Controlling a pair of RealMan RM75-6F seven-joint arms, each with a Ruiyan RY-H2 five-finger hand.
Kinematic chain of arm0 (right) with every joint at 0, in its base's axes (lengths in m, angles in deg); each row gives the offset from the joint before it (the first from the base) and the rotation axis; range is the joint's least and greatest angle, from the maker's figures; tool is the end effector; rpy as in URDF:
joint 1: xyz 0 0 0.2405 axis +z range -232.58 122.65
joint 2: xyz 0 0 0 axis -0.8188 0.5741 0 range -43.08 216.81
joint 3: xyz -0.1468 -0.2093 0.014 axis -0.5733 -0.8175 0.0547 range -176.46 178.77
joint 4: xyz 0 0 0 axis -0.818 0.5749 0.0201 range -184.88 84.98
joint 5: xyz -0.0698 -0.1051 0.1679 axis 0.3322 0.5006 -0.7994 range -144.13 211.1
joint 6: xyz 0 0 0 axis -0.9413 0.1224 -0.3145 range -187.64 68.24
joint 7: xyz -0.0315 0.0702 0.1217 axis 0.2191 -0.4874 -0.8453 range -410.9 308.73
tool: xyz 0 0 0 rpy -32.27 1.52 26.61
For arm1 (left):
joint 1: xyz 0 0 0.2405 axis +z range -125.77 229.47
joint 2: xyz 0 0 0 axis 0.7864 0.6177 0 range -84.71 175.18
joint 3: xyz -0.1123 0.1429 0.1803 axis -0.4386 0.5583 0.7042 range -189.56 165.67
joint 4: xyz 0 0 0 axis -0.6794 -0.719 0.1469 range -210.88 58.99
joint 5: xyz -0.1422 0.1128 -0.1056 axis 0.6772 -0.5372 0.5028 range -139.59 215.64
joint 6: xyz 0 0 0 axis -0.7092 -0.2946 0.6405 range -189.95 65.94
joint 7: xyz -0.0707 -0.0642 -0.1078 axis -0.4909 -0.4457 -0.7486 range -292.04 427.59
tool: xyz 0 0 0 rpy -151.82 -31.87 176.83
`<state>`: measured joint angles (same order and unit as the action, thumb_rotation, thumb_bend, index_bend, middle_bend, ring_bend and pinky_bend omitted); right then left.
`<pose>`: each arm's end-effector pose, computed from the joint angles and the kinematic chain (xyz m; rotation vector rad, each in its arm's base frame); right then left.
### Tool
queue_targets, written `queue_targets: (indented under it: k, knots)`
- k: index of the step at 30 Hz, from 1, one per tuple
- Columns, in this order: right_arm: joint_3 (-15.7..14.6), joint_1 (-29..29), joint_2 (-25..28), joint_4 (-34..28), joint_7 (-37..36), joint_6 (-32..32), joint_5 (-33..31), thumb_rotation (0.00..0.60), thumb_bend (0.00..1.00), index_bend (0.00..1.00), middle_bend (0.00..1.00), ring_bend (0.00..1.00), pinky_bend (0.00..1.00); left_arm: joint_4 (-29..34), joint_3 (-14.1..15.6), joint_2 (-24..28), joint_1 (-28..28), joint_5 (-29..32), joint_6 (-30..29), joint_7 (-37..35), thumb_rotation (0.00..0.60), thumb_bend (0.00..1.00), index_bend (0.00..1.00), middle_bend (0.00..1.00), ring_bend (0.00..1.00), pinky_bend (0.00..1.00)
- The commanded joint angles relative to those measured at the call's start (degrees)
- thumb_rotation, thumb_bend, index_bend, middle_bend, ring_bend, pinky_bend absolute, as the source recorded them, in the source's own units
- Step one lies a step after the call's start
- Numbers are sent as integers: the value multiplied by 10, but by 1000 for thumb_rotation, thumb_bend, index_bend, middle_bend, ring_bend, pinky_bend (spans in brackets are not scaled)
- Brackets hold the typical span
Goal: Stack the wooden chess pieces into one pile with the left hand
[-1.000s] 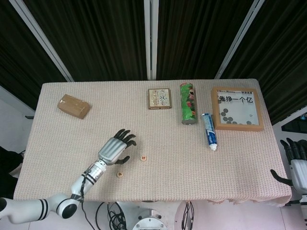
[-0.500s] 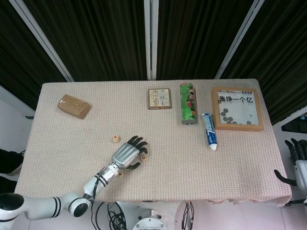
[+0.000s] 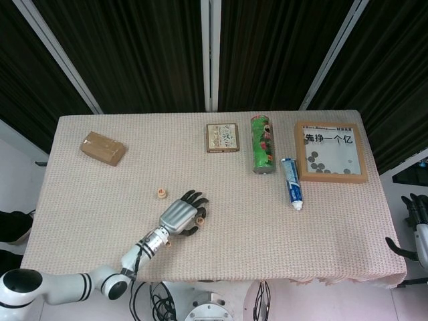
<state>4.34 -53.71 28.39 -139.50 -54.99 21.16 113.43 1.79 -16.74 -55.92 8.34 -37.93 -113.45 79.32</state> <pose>-0.3549 -0.1604 0.1969 1.2938 -0.9648 0.7174 -0.1162 0.2934 -0.0982 -2.1427 -0.9995 -1.0172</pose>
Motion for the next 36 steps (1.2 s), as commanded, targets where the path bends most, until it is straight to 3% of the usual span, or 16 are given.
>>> queue_targets:
  k: [1,21,29,36]
  knots:
    - [0,1,0,1,0,-3,-1,524,176,0,0,0,0,-1,0,0,0,-1,-1,-1,600,323,422,126,0,0]
    - [1,1,1,-5,5,-2,0,523,176,0,0,0,0,5,-4,10,5,-2,-10,-4,600,336,483,137,0,0]
    - [0,3,2,-6,0,-5,3,530,176,0,0,0,0,55,-31,73,21,24,-45,23,600,337,484,145,0,0]
    - [0,4,1,-9,8,-4,4,530,176,0,0,0,0,52,-46,115,32,59,-49,23,600,337,488,145,0,0]
